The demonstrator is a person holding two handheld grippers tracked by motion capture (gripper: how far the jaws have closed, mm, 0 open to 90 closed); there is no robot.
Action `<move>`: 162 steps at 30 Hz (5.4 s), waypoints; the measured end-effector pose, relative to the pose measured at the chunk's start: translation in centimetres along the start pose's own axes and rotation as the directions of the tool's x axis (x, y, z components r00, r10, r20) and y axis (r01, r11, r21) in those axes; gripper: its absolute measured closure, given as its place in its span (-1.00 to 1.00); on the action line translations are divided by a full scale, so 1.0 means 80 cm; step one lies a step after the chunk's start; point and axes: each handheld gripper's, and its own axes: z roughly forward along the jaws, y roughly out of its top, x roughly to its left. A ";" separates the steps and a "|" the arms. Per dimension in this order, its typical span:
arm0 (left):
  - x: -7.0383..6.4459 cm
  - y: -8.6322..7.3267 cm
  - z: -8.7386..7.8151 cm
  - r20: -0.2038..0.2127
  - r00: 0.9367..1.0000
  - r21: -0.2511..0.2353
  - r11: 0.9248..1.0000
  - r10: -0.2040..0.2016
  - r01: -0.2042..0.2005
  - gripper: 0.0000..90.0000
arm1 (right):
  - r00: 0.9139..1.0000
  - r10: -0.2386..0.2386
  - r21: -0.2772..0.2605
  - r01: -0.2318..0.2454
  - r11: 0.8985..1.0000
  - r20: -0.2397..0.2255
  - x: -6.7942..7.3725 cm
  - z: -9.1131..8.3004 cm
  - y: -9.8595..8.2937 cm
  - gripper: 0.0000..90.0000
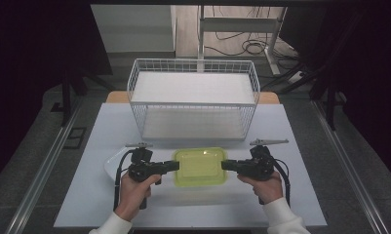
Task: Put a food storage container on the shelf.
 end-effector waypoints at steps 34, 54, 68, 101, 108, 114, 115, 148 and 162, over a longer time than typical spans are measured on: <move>-0.035 0.104 -0.046 -0.009 0.995 -0.090 0.991 0.098 -0.098 0.75 | 0.993 -0.113 -0.115 0.116 0.987 0.032 0.036 -0.035 0.099 0.77; -0.030 0.167 -0.057 0.011 0.996 -0.107 0.991 0.088 -0.086 0.75 | 0.988 -0.149 -0.150 0.152 0.977 0.033 0.037 -0.037 0.162 0.77; -0.024 0.203 -0.056 0.011 0.995 -0.104 0.989 0.104 -0.102 0.75 | 0.990 -0.138 -0.167 0.142 0.976 0.035 0.029 -0.034 0.192 0.77; 0.019 0.297 -0.031 -0.001 0.997 -0.052 0.996 0.079 -0.079 0.75 | 0.999 -0.041 -0.161 0.041 0.986 0.003 -0.026 -0.001 0.266 0.77; 0.039 0.304 -0.021 -0.002 0.999 -0.048 0.998 0.052 -0.052 0.75 | 1.000 -0.003 -0.136 0.004 0.991 0.007 -0.039 0.017 0.276 0.78; 0.043 0.309 -0.016 -0.007 0.999 -0.037 0.998 0.047 -0.047 0.75 | 1.000 0.016 -0.134 -0.016 0.991 -0.004 -0.047 0.023 0.280 0.78; 0.045 0.309 -0.015 -0.006 0.999 -0.035 0.998 0.043 -0.044 0.75 | 1.000 0.021 -0.129 -0.021 0.991 -0.001 -0.050 0.024 0.281 0.78; 0.095 0.335 0.021 0.068 0.977 -0.007 0.979 -0.201 0.202 0.50 | 0.954 0.295 -0.127 -0.287 0.950 0.051 -0.081 0.056 0.306 0.57; 0.054 0.318 -0.020 -0.060 0.998 -0.157 0.987 0.016 -0.025 -0.12 | 0.994 0.105 -0.254 -0.094 0.963 0.028 -0.029 0.012 0.295 -0.11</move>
